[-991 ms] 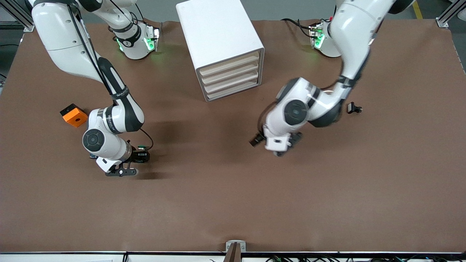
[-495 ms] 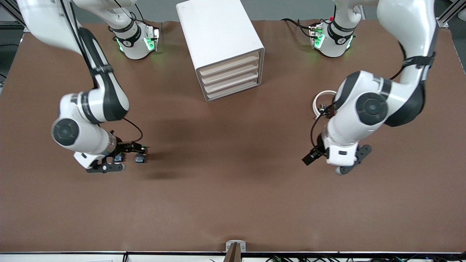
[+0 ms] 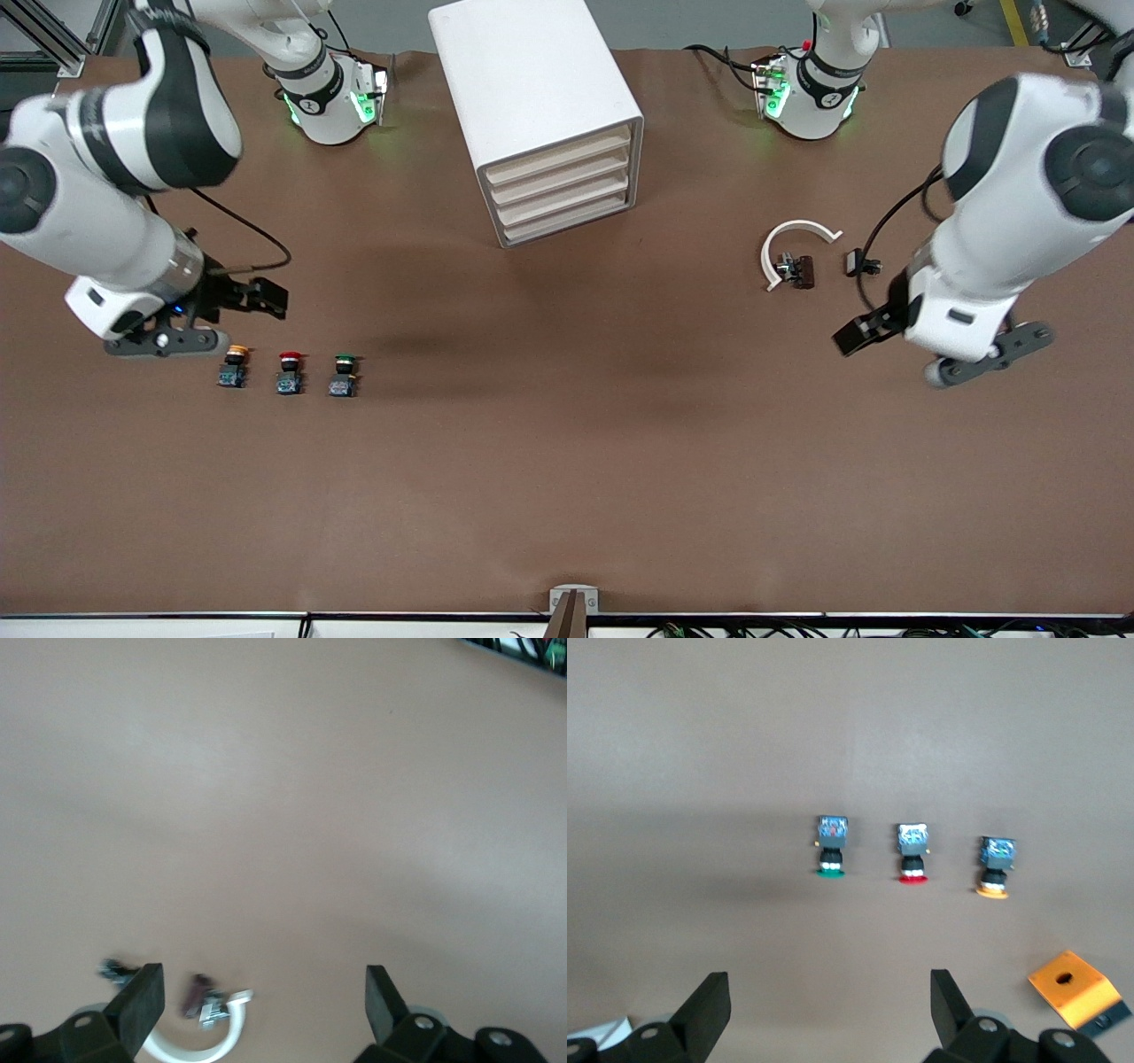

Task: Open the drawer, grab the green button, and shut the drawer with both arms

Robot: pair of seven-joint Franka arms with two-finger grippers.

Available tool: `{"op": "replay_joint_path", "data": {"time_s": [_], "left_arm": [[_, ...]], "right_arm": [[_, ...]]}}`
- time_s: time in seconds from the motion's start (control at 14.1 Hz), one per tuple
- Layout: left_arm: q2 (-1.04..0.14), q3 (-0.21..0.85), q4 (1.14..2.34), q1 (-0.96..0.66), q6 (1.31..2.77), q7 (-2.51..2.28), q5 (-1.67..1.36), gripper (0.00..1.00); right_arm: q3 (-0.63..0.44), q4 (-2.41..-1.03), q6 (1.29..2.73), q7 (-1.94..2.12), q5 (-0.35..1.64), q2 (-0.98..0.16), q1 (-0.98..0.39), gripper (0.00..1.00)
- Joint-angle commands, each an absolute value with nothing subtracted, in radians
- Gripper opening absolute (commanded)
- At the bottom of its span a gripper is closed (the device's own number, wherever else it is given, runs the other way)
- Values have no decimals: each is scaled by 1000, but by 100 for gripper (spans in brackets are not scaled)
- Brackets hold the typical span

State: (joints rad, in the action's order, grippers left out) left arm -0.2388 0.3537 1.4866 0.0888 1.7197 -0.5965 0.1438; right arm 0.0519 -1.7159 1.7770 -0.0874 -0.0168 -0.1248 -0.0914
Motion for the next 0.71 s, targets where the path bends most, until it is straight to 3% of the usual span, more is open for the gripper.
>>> {"op": "replay_joint_path", "data": {"time_s": [0.0, 0.28, 0.64], "left_arm": [[-137, 362, 1506, 149, 1616, -429, 120, 100], [-52, 123, 1509, -3, 1539, -275, 40, 100], [37, 107, 1554, -12, 1445, -249, 12, 100]], "right_arm": [[61, -1623, 1653, -26, -12, -115, -32, 100], [60, -1507, 1499, 61, -11, -114, 41, 100], [61, -1459, 1467, 57, -14, -104, 57, 100]]}}
